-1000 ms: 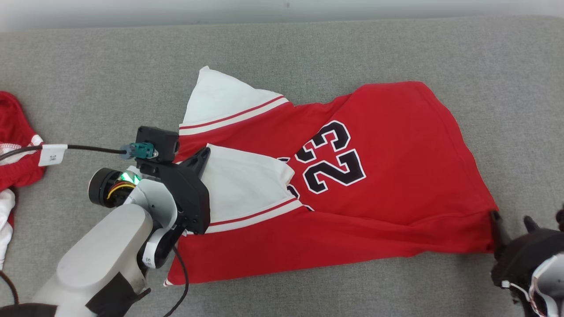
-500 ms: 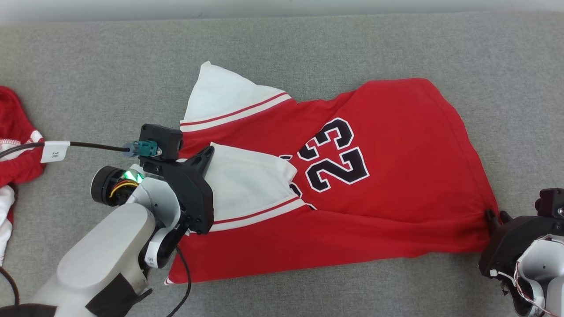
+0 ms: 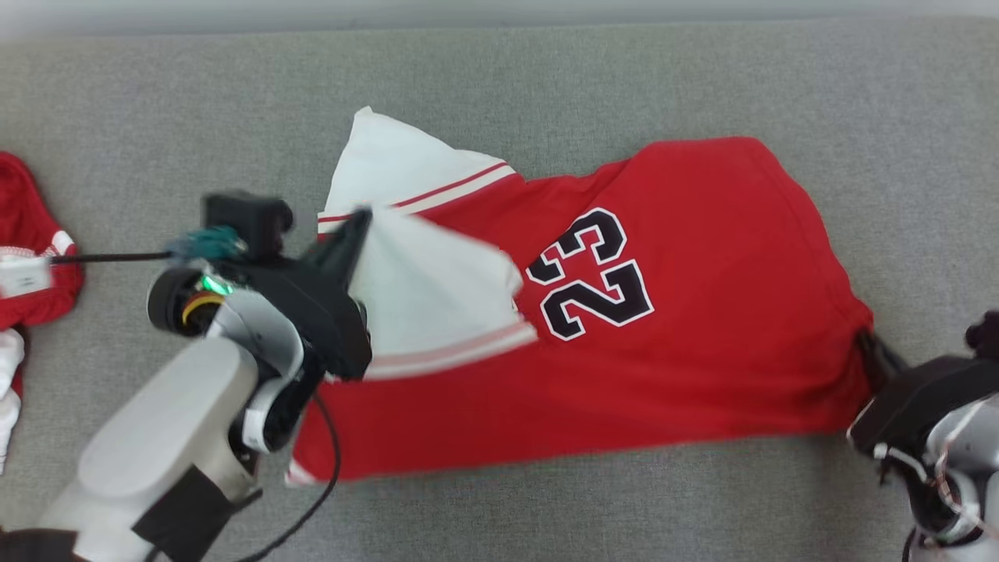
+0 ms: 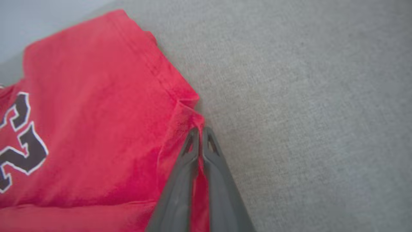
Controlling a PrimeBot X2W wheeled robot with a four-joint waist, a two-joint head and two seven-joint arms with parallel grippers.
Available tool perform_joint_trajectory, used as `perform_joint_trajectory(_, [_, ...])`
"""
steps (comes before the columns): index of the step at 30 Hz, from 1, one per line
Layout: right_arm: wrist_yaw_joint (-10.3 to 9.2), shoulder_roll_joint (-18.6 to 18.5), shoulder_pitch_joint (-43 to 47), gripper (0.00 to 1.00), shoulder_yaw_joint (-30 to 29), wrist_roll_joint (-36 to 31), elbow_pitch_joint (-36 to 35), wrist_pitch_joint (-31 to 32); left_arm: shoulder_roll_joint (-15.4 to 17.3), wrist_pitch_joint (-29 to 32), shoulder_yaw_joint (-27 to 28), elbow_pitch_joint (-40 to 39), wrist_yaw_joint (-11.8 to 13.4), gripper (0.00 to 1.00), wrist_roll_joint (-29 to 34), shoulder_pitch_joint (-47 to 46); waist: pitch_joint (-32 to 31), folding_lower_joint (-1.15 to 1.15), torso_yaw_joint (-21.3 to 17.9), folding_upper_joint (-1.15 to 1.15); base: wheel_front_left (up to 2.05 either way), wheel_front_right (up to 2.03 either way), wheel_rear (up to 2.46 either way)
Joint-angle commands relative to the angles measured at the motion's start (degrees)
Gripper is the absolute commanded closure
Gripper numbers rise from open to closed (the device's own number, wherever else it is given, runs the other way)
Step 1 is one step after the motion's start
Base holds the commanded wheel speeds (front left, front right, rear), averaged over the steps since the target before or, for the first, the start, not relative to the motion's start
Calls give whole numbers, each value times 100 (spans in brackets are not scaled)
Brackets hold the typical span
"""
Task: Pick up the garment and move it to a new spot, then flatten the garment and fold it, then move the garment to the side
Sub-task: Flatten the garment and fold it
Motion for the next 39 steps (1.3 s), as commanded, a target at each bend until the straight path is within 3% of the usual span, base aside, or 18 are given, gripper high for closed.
perform_joint_trajectory(1, [-13,-1,-98,100,8,178,-32,-72,-18,-108,74,-67,-93,100,-50,-66,-68,0,6,0,0,0,0])
perform_joint_trajectory(6, [-13,-3,-599,100,91,1393,-279,-308,98,-788,865,-505,-541,100,-612,-231,-353,0,-30,0,0,0,0])
perform_joint_trajectory(12, [-12,-1,-1555,100,226,2419,-376,-316,345,-1067,1410,-867,-614,100,-720,-752,-730,0,-48,0,0,0,0])
perform_joint_trajectory(21, [-12,0,-3147,100,-249,2659,199,-1083,325,-1354,1975,-909,-474,100,-847,-1536,-1122,0,-98,0,0,0,0])
perform_joint_trajectory(25, [-12,-4,-3662,100,-255,2522,396,-1029,246,-1257,2132,-888,-434,100,-1045,-1836,-1076,0,-152,0,0,0,0])
perform_joint_trajectory(33, [-6,0,-4570,100,-107,2167,1188,-806,102,-843,2013,-700,-211,100,-1054,-2473,-199,0,-347,0,0,0,0])
perform_joint_trajectory(39, [-5,4,-6000,100,5,1790,2649,-1788,30,-1103,2056,-150,133,100,-580,-3435,1146,0,-746,0,0,0,0])
